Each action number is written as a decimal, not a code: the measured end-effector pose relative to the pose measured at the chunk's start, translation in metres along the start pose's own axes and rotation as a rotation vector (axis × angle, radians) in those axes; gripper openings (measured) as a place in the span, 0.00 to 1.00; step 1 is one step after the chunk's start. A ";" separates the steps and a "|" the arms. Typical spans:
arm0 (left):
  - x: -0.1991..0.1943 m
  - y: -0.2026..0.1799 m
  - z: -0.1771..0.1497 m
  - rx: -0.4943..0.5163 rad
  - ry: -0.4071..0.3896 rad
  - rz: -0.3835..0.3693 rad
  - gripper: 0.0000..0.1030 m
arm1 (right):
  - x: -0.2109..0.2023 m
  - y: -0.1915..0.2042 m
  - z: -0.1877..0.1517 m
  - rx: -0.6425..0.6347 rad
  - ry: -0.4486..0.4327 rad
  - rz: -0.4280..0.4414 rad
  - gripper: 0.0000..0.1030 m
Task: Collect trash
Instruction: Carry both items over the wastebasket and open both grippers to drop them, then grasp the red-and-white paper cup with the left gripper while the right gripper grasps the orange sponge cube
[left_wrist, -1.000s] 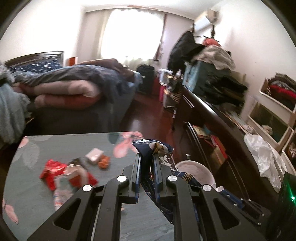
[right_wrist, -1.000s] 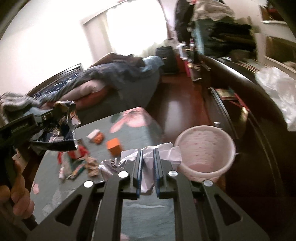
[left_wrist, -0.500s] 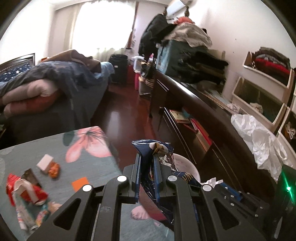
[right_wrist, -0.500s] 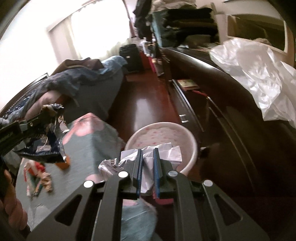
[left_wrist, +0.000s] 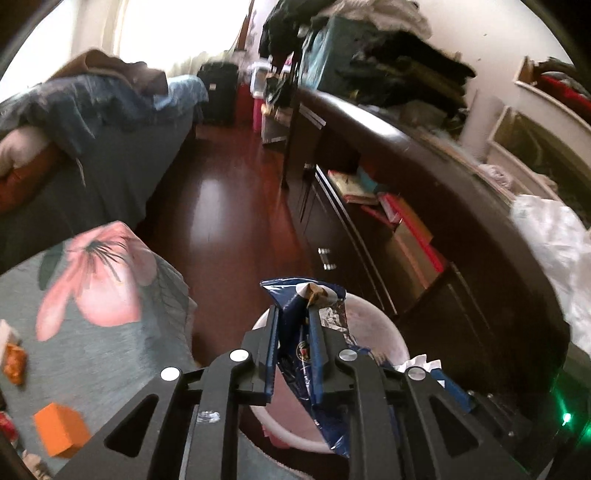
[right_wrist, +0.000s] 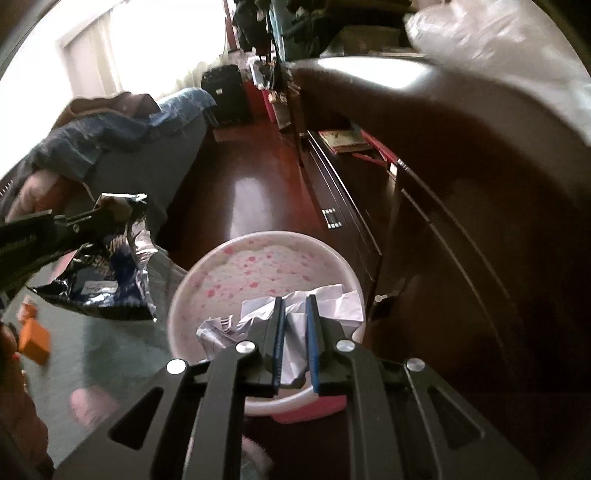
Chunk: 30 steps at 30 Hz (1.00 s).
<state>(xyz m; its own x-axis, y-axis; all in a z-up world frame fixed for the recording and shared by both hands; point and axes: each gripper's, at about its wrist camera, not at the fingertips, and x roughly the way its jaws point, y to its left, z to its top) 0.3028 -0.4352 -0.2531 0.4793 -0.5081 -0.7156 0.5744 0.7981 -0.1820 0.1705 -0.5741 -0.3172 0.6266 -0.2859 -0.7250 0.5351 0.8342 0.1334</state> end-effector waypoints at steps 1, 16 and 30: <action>0.008 0.001 0.002 -0.006 0.013 -0.013 0.19 | 0.007 0.001 0.001 -0.005 0.004 -0.001 0.15; -0.001 0.014 0.010 -0.042 -0.053 -0.025 0.79 | 0.025 0.011 0.003 -0.020 -0.020 -0.008 0.51; -0.093 0.043 -0.018 -0.078 -0.130 0.018 0.84 | -0.057 0.046 -0.011 -0.042 -0.056 0.071 0.69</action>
<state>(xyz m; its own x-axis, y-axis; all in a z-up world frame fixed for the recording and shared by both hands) 0.2707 -0.3479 -0.2071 0.5739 -0.5274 -0.6265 0.5142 0.8275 -0.2256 0.1530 -0.5143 -0.2768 0.6935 -0.2507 -0.6754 0.4649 0.8719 0.1538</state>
